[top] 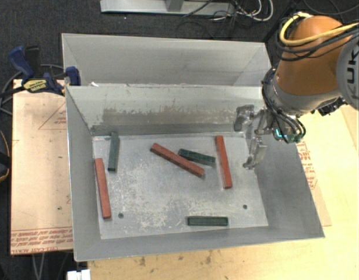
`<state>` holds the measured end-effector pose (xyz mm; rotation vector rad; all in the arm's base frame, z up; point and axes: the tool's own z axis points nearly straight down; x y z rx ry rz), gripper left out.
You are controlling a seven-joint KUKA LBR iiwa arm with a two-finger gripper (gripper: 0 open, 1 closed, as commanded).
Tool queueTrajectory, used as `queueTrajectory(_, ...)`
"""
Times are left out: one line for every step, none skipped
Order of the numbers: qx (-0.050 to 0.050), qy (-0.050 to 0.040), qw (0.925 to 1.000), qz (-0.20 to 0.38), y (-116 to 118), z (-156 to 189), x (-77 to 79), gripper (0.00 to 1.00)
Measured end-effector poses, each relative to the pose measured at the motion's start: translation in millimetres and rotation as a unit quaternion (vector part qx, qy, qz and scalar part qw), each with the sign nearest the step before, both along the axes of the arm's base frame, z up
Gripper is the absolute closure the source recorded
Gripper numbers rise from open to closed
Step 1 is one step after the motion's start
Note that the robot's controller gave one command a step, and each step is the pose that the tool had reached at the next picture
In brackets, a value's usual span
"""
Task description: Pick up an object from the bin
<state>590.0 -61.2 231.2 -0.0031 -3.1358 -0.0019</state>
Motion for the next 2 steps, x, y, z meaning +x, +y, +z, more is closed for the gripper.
queueTrajectory(0.001, -0.0043, 0.9880, 0.155, 36.2, -163.0, 17.4, 0.00)
queueTrajectory(0.000, -0.0062, 0.9879, 0.155, 35.9, -158.4, 19.2, 1.00)
